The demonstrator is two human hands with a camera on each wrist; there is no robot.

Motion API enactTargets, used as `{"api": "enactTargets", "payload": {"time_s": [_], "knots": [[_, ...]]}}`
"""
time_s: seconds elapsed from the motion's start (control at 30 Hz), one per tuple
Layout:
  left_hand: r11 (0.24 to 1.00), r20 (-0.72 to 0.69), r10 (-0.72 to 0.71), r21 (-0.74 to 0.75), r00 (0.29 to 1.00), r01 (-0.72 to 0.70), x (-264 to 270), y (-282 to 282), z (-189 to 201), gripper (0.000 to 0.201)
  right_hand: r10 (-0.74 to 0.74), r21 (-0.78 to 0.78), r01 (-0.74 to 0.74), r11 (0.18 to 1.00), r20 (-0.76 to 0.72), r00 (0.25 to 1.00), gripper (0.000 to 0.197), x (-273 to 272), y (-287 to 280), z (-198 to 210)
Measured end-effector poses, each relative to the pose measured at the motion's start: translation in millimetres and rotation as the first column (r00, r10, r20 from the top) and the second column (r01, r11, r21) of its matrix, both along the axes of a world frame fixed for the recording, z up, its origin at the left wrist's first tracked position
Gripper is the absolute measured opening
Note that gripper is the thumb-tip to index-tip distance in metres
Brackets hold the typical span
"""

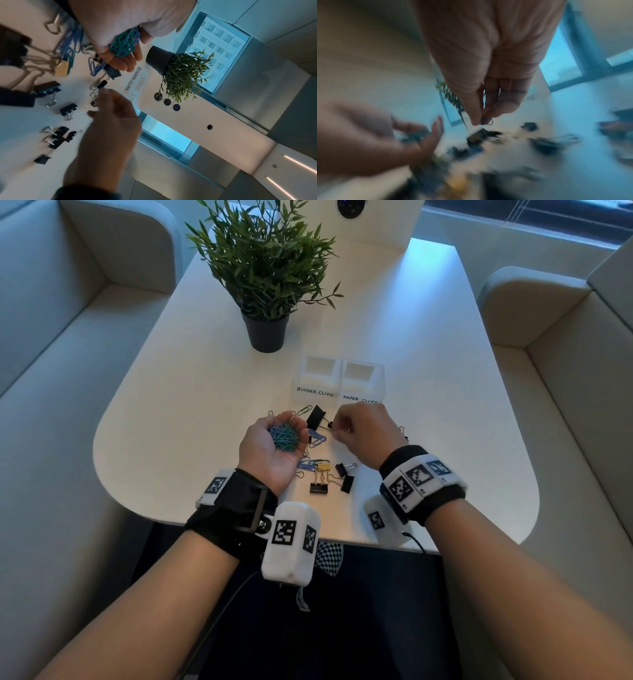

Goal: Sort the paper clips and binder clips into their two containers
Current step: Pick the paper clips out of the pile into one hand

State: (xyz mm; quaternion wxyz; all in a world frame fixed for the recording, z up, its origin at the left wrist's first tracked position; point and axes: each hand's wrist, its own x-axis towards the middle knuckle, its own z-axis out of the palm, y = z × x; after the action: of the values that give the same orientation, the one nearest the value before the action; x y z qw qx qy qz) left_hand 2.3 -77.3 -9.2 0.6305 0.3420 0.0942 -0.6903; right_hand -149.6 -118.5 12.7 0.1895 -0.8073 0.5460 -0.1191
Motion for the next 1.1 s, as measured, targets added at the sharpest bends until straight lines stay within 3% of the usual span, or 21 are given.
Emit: {"api": "enactTargets", "payload": {"time_s": [0.1,0.2,0.3,0.4,0.53,0.7,1.1], "knots": [[1.000,0.040,0.003,0.004,0.999,-0.003,-6,-1,1,0.026,-0.010,0.034,0.001,0.999,0.274,0.962,0.004,15,5,18],[1.000,0.032,0.016,0.009,0.999,-0.016,-9,-2,2,0.022,0.008,0.083,-0.040,0.996,0.347,0.938,0.008,29,8,25],[1.000,-0.013,-0.006,-0.004,1.000,0.006,-4,0,-1,0.027,-0.065,0.045,0.054,0.998,0.290,0.955,0.012,25,2,19],[1.000,-0.022,-0.017,-0.016,1.000,0.016,3,3,-3,0.027,-0.037,0.023,0.036,0.999,0.061,0.997,0.014,22,1,5],[1.000,-0.018,-0.007,-0.025,1.000,0.007,6,3,1,0.028,0.000,-0.050,-0.008,0.999,-0.165,0.986,0.022,30,5,-5],[1.000,-0.018,-0.013,-0.020,1.000,0.013,5,2,-1,0.026,-0.005,-0.045,-0.003,0.999,-0.165,0.986,0.020,30,0,-10],[1.000,0.013,-0.010,-0.006,1.000,0.010,4,2,0,0.026,-0.117,0.182,0.096,0.979,0.108,0.987,0.010,1,-9,2]]}}
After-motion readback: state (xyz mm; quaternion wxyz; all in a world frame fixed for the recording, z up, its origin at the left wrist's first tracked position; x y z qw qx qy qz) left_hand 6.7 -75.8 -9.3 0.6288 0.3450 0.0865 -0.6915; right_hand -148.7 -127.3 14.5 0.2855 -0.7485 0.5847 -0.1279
